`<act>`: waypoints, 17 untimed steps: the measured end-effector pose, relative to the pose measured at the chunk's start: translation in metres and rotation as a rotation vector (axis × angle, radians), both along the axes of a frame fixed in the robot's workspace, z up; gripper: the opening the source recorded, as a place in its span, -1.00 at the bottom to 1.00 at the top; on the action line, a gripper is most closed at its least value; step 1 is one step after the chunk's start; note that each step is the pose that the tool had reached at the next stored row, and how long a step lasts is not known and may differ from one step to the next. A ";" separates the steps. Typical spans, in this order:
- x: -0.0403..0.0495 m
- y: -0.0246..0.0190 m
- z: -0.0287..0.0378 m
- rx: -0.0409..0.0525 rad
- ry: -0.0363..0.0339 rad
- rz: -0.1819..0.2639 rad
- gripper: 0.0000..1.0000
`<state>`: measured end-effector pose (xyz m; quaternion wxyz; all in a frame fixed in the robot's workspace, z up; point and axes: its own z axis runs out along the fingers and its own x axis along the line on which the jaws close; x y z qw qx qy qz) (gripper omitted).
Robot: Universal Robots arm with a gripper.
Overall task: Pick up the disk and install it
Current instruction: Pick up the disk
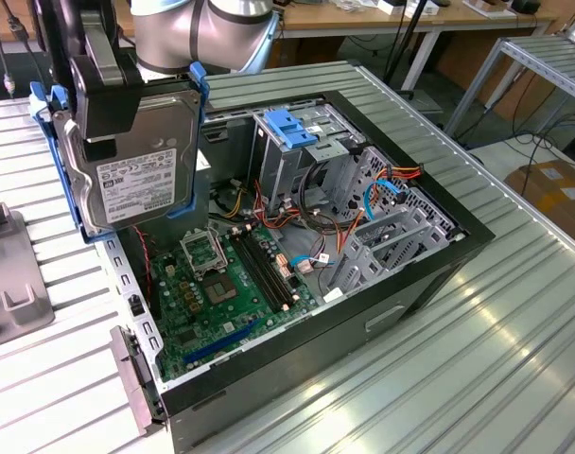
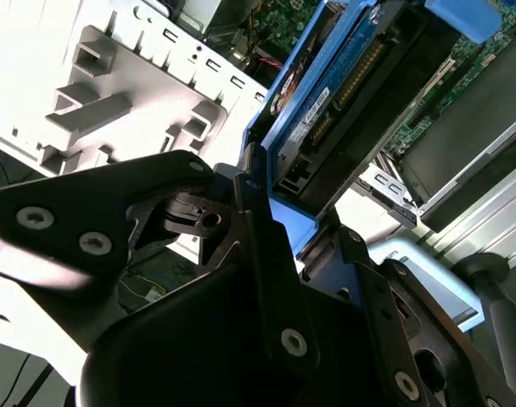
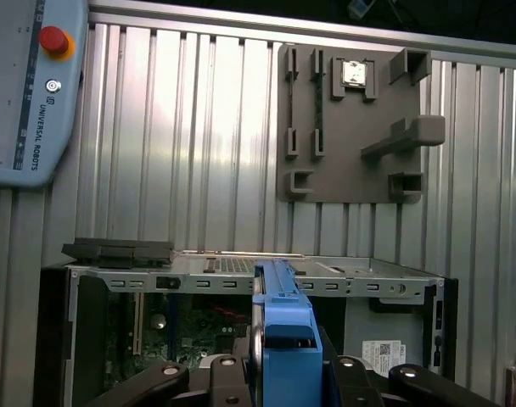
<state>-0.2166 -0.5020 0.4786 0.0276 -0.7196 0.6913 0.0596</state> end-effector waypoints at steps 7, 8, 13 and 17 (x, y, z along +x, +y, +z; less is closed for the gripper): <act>0.0063 -0.0005 -0.0004 0.0001 0.0000 0.000 -0.25; 0.0071 -0.0006 -0.0004 0.0001 0.0000 0.000 -0.25; 0.0128 -0.0009 -0.0008 0.0001 0.0000 0.000 -0.25; 0.0158 -0.0010 -0.0009 0.0000 0.0000 0.000 -0.25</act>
